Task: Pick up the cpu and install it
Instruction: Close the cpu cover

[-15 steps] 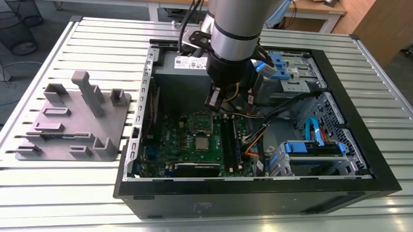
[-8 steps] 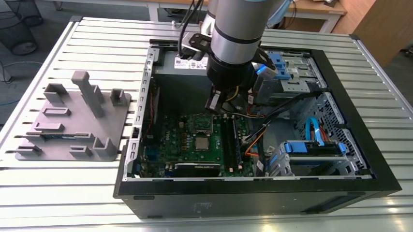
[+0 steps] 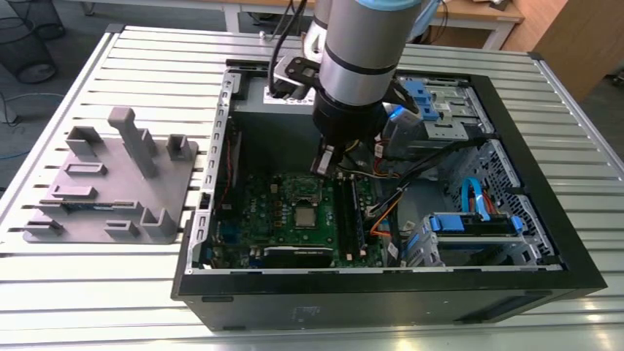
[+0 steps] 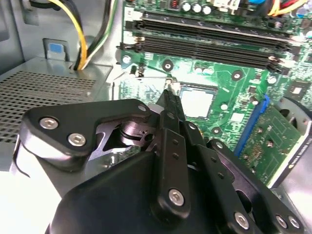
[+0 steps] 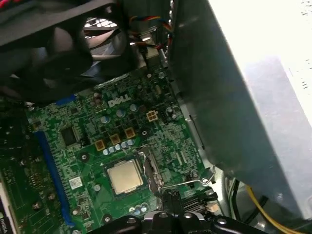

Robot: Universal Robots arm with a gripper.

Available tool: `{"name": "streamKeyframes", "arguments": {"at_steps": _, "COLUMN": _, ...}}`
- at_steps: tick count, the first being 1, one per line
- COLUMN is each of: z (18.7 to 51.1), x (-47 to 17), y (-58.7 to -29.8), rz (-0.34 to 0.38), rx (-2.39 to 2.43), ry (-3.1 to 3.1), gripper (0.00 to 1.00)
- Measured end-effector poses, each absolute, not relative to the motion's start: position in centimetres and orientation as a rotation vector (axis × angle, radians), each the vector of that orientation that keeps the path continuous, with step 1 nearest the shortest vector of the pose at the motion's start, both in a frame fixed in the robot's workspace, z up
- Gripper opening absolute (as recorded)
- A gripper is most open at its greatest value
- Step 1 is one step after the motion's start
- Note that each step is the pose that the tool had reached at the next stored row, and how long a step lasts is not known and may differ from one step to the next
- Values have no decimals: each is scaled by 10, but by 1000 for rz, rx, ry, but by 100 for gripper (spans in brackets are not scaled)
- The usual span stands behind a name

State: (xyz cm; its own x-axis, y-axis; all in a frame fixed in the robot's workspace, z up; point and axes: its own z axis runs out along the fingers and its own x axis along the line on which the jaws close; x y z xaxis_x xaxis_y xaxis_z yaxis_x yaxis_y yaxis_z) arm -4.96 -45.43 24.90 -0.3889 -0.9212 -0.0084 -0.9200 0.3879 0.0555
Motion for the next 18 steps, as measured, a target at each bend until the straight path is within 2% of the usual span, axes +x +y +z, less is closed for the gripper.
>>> {"name": "streamKeyframes", "arguments": {"at_steps": 10, "z": 249, "x": -50, "y": -471, "rz": -70, "rx": 1722, "ry": -2591, "gripper": 11}}
{"name": "streamKeyframes", "arguments": {"at_steps": 18, "z": 248, "x": -50, "y": -473, "rz": -60, "rx": 1720, "ry": -2587, "gripper": 11}}
